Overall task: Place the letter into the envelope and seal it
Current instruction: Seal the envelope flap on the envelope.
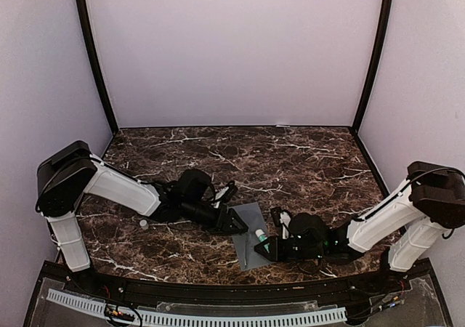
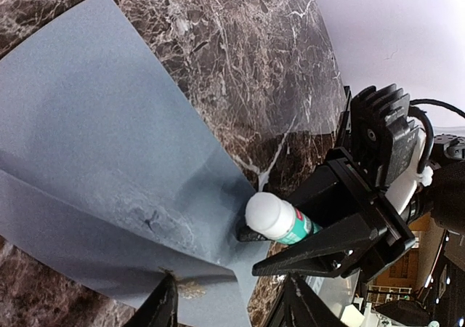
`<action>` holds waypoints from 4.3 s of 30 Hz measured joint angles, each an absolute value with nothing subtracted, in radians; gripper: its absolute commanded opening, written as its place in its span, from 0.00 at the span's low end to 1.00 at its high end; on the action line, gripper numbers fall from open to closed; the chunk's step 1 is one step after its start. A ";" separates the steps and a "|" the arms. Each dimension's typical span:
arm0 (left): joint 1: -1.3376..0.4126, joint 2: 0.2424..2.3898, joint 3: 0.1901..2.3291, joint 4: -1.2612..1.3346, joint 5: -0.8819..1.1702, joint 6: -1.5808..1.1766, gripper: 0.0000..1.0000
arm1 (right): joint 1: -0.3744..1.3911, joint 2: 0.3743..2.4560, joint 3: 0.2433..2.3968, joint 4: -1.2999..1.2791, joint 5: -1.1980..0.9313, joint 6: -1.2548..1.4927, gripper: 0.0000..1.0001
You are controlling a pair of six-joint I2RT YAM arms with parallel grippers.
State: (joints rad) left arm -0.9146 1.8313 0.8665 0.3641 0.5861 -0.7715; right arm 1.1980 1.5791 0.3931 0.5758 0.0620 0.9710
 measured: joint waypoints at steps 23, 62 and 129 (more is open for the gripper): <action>-0.915 1.914 0.857 0.450 0.555 -0.774 0.31 | 1.198 1.492 0.376 0.548 0.085 0.981 0.00; -0.915 1.910 0.831 0.444 0.535 -0.740 0.19 | 1.077 1.756 0.526 0.681 -0.081 0.926 0.00; -1.159 1.859 0.673 0.642 0.291 -0.886 0.05 | 1.105 1.771 0.535 0.690 -0.106 0.967 0.00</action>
